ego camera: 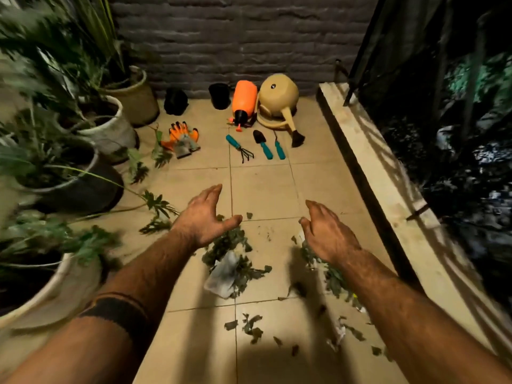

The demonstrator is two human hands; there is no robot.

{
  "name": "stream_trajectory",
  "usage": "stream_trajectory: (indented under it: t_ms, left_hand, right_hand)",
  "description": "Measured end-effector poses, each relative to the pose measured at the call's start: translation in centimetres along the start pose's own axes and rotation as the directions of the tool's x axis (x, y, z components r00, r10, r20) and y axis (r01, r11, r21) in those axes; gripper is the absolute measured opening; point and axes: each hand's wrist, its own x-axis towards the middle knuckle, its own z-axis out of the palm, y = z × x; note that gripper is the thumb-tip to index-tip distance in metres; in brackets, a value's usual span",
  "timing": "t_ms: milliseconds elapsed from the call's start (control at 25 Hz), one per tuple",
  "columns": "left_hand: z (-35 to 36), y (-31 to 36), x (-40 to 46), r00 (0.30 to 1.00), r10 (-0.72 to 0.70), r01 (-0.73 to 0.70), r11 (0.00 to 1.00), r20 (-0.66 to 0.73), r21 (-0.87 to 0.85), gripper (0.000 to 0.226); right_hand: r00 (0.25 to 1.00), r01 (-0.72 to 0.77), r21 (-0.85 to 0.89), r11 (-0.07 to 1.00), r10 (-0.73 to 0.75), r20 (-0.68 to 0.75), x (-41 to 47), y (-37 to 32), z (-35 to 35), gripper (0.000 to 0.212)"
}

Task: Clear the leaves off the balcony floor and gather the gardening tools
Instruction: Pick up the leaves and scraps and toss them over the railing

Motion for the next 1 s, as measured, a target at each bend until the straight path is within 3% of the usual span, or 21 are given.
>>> stream_trajectory:
  t_ms: [120, 280, 360, 480, 640, 720, 760, 840, 920, 1000]
  left_hand:
    - [11.4, -4.7, 2.3, 0.991, -0.059, 0.056, 0.998, 0.117, 0.030, 0.105]
    - [23.6, -7.8, 2.0, 0.924, -0.220, 0.185, 0.973, 0.313, 0.139, 0.117]
    - [28.7, -7.7, 0.9, 0.909, -0.250, 0.208, 0.965, 0.332, 0.158, 0.106]
    - [33.7, -5.9, -0.9, 0.938, -0.069, 0.029, 0.992, 0.340, 0.123, 0.074]
    - [33.4, -3.3, -0.5, 0.859, 0.302, -0.362, 0.929, 0.413, 0.074, 0.072]
    - [31.9, -3.8, 1.0, 0.892, 0.360, -0.413, 0.895, 0.274, 0.168, 0.079]
    - [31.0, -4.7, 2.2, 0.934, 0.316, -0.346, 0.917, 0.168, 0.200, 0.083]
    - [30.0, -7.5, 4.9, 0.995, 0.091, -0.095, 0.972, 0.029, 0.216, 0.095]
    - [29.2, -10.8, 6.7, 0.982, -0.178, 0.160, 0.959, 0.059, 0.234, 0.111]
    - [29.5, -12.4, 6.7, 0.940, -0.286, 0.243, 0.944, 0.187, 0.224, 0.118]
  right_hand:
    - [0.999, -0.048, 0.004, 0.999, 0.048, 0.024, 1.9, 4.9, 9.9, 0.053]
    - [0.984, -0.165, -0.048, 0.985, 0.168, 0.066, 2.3, 10.7, 19.2, 0.055]
    - [0.972, -0.210, -0.062, 0.976, 0.215, 0.099, 2.3, 12.6, 22.4, 0.056]
    - [0.944, -0.278, -0.060, 0.959, 0.284, 0.168, 1.3, 14.1, 24.9, 0.047]
    - [0.926, -0.330, -0.095, 0.939, 0.341, 0.164, -0.6, 17.0, 25.8, 0.043]
    - [0.897, -0.429, -0.108, 0.897, 0.437, 0.071, -1.4, 18.8, 25.8, 0.046]
    - [0.873, -0.484, -0.107, 0.869, 0.488, 0.013, -1.7, 19.7, 25.9, 0.048]
    - [0.813, -0.581, -0.063, 0.811, 0.582, 0.001, -1.8, 21.0, 26.3, 0.062]
    - [0.781, -0.619, 0.018, 0.785, 0.613, 0.120, -1.8, 21.1, 27.3, 0.075]
    - [0.802, -0.571, 0.013, 0.821, 0.554, 0.225, -1.6, 19.6, 29.0, 0.076]
